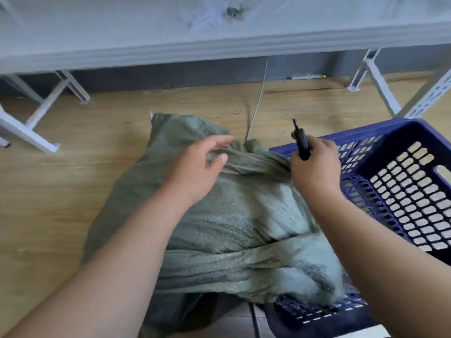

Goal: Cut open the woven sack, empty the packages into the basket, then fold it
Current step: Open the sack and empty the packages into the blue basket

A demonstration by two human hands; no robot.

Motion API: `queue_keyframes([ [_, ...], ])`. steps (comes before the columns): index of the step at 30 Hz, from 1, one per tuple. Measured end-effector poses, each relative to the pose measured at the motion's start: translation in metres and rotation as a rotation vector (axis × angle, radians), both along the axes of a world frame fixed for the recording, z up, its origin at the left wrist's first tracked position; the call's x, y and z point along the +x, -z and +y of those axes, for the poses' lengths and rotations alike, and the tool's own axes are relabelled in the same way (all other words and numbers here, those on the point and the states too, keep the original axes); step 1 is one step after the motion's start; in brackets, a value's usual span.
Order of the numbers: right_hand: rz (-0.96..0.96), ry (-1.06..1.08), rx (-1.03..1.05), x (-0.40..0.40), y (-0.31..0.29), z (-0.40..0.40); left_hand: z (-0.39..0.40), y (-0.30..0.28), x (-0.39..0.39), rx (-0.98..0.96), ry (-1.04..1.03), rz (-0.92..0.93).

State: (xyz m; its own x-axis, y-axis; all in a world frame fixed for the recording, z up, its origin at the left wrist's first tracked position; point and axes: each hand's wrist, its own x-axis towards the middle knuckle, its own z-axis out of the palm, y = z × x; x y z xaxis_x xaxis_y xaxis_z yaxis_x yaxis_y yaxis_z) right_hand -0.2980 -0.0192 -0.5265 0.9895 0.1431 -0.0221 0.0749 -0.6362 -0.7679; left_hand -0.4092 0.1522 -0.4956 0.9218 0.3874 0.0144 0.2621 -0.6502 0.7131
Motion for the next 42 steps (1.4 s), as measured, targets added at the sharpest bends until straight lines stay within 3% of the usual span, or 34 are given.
queue_keyframes([
  [3, -0.053, -0.098, 0.073, -0.001, -0.039, 0.038, 0.041, -0.005, -0.021, 0.016, -0.38, -0.058],
  [5, -0.018, -0.238, 0.039, -0.001, -0.052, 0.077, 0.068, 0.005, -0.034, 0.053, -0.533, 0.107],
  [7, -0.02, -0.413, -0.056, -0.002, -0.056, 0.12, 0.083, 0.016, -0.042, 0.033, -0.506, 0.346],
  [9, -0.02, -0.538, -0.164, -0.005, -0.049, 0.158, 0.088, 0.025, -0.038, -0.006, -0.39, 0.467],
  [18, 0.129, -0.514, -0.569, 0.002, 0.009, 0.233, 0.106, 0.047, -0.029, 0.036, -0.492, 0.349],
  [20, 0.17, -0.517, -0.518, 0.005, 0.012, 0.232, 0.105, 0.045, -0.037, -0.071, -0.554, 0.21],
  [22, 0.222, -0.507, -0.359, 0.006, 0.01, 0.226, 0.1, 0.041, -0.047, -0.232, -0.646, 0.084],
  [25, 0.28, -0.501, -0.109, 0.001, 0.004, 0.213, 0.094, 0.039, -0.062, -0.314, -0.772, 0.006],
  [27, 0.369, -0.482, 0.055, -0.009, -0.002, 0.196, 0.1, 0.031, -0.063, -0.308, -0.865, -0.006],
  [30, 0.499, -0.492, 0.219, -0.025, -0.016, 0.166, 0.134, 0.013, -0.05, -0.145, -0.902, 0.122],
  [32, 0.488, -0.538, 0.258, -0.036, -0.032, 0.143, 0.163, -0.011, -0.034, -0.066, -0.909, 0.19],
  [36, 0.466, -0.618, 0.239, -0.061, -0.076, 0.097, 0.2, -0.069, -0.007, -0.317, -0.932, 0.257],
  [39, 0.606, -0.502, 0.125, -0.077, -0.099, 0.068, 0.186, -0.095, -0.014, -0.275, -0.685, 0.513],
  [42, 0.758, -0.34, 0.065, -0.085, -0.125, 0.052, 0.15, -0.115, -0.027, -0.307, -0.601, 0.47],
])
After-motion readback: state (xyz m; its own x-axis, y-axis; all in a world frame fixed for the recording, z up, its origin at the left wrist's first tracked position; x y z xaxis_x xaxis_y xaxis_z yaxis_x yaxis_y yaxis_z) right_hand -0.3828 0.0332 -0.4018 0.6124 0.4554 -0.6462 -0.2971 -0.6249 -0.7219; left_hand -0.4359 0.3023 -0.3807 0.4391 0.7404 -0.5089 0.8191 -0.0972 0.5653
